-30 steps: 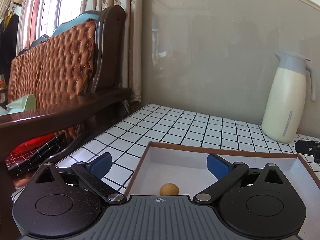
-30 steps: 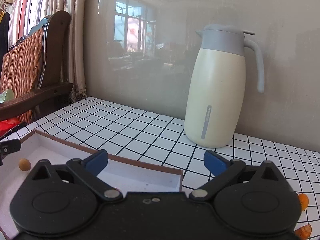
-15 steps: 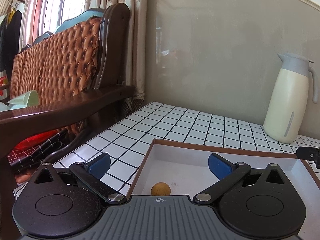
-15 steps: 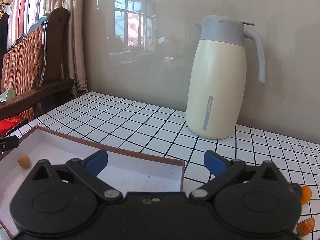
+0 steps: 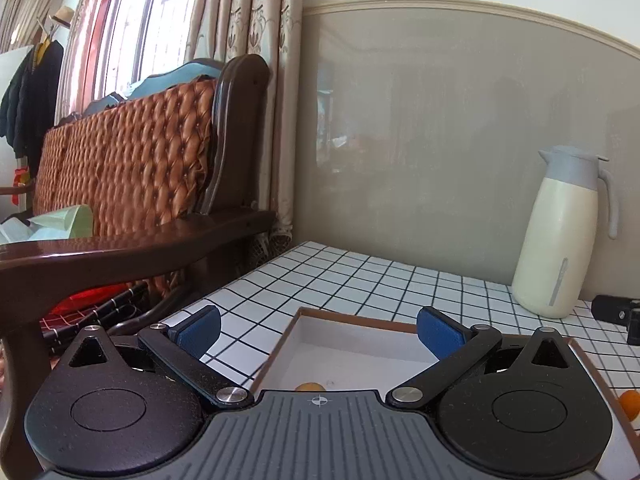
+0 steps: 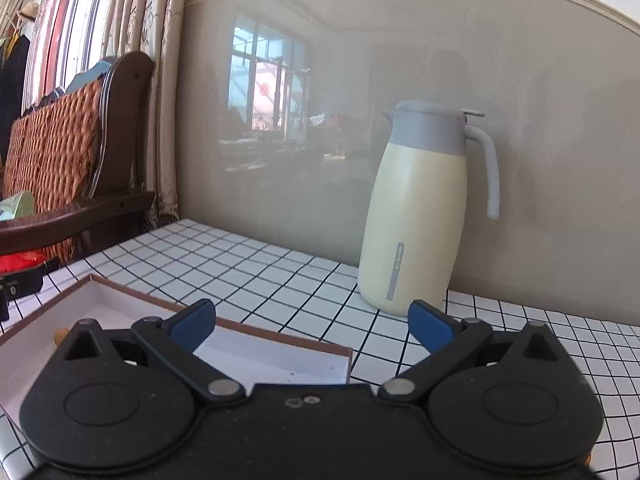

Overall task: Organize fruits
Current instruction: 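Open the left tool and the right tool to drop fruits into the tray, then move both open tools back toward the remaining fruits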

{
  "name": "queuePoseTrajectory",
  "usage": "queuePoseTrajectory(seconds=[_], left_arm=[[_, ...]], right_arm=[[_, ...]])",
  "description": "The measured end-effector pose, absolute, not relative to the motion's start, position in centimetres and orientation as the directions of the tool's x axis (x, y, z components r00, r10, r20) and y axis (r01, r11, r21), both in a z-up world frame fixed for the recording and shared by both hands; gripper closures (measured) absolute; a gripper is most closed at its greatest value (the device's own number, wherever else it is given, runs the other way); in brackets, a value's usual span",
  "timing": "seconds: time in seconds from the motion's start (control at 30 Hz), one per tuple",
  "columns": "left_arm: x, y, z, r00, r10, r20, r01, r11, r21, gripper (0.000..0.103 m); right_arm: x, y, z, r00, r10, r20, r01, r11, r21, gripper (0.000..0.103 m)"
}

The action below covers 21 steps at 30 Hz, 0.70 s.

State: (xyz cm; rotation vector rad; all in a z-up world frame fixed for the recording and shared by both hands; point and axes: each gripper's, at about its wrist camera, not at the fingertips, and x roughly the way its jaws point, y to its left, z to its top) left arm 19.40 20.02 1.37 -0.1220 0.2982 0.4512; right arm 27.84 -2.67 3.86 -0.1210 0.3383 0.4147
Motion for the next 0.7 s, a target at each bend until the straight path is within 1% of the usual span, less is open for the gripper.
queuePoseTrajectory(seconds=[0.07, 0.13, 0.2, 0.27, 0.33, 0.43, 0.53, 0.6, 0.7], left_arm=[[18.6, 19.4, 1.9, 0.876, 0.385, -0.29, -0.422, 0.904, -0.073, 0.0], [17.9, 18.7, 2.6, 0.883, 0.385, -0.269, -0.417, 0.906, -0.073, 0.0], [16.9, 17.6, 3.0, 0.895, 0.38, -0.233, -0.406, 0.911, -0.074, 0.0], [16.0, 16.8, 2.9, 0.908, 0.354, -0.226, -0.38, 0.921, -0.086, 0.0], [15.1, 15.9, 2.3, 0.914, 0.326, -0.242, -0.357, 0.929, -0.1, 0.0], [13.9, 15.0, 1.5, 0.917, 0.269, -0.296, -0.315, 0.942, -0.12, 0.0], [13.0, 14.1, 1.1, 0.912, 0.259, -0.318, -0.31, 0.943, -0.119, 0.0], [12.5, 12.9, 0.9, 0.91, 0.267, -0.317, -0.311, 0.946, -0.095, 0.0], [11.9, 10.8, 0.7, 0.924, 0.234, -0.302, -0.265, 0.962, -0.067, 0.0]], right_arm=[[27.0, -4.2, 4.5, 0.864, 0.407, -0.296, -0.421, 0.907, 0.017, 0.006], [26.5, -5.6, 5.0, 0.857, 0.428, -0.286, -0.428, 0.901, 0.066, 0.006], [25.9, -6.8, 5.4, 0.864, 0.423, -0.272, -0.422, 0.904, 0.064, 0.006], [25.0, -7.9, 5.6, 0.87, 0.417, -0.264, -0.418, 0.907, 0.052, 0.006], [24.2, -8.9, 5.6, 0.87, 0.418, -0.262, -0.421, 0.906, 0.05, 0.006], [22.5, -10.2, 5.5, 0.879, 0.403, -0.255, -0.413, 0.911, 0.014, 0.007], [20.7, -11.8, 5.3, 0.892, 0.38, -0.246, -0.396, 0.918, -0.018, 0.006], [19.6, -13.0, 5.2, 0.901, 0.362, -0.239, -0.378, 0.926, -0.023, 0.006], [18.5, -14.6, 4.7, 0.904, 0.332, -0.269, -0.351, 0.936, -0.027, 0.006]])
